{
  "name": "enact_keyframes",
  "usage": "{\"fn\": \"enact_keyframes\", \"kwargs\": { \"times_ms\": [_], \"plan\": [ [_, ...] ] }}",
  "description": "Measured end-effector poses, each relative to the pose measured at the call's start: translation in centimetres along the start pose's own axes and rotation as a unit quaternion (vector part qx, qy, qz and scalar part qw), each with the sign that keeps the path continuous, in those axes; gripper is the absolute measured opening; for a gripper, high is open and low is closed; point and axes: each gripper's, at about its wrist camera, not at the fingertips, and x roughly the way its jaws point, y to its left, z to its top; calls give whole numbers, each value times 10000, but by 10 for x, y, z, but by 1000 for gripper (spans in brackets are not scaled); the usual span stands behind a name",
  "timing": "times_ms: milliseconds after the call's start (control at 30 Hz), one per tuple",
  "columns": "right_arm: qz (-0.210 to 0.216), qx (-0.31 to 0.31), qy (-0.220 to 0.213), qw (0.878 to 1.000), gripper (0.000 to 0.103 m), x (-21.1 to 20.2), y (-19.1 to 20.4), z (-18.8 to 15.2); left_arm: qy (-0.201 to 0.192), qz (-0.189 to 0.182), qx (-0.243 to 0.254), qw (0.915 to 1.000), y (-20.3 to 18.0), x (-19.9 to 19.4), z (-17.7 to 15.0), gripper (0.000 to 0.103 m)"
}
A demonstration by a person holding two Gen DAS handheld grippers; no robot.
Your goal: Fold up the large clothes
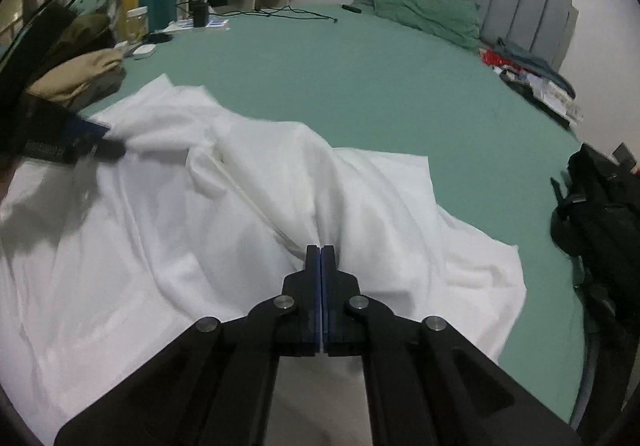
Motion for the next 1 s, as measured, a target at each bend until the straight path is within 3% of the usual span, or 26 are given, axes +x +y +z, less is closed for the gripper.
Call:
{"fn": "enact_keyframes", "kwargs": {
  "times_ms": [200,333,433,533,700,800,967,1000],
  "plan": [
    [1,-523,222,9984,1,3,13,-24,-13,-113,13,9999,-3,-18,-3,41],
    [300,-210,343,9987,1,-3,1,-18,-308,-237,5,9992,-1,-42,-9,41],
    [479,47,63,9988,1,-20,-10,-10,-600,-430,-192,9971,-1,-55,-3,41],
    [304,412,-265,9983,2,-33,-24,-2,-771,-436,-234,9958,-6,-55,6,42],
    [98,1160,6,9932,5,-14,-51,-2,-439,-288,-262,9983,-6,-18,9,42],
    [328,1275,316,9908,5,7,-54,-12,-74,-203,-285,9994,0,6,0,42],
    [297,1074,305,9933,7,5,-43,-18,-210,-333,-295,9988,10,4,-15,48],
    [296,1006,319,9940,11,3,-41,-18,-224,-383,-322,9985,13,2,-16,48]
  ]
}}
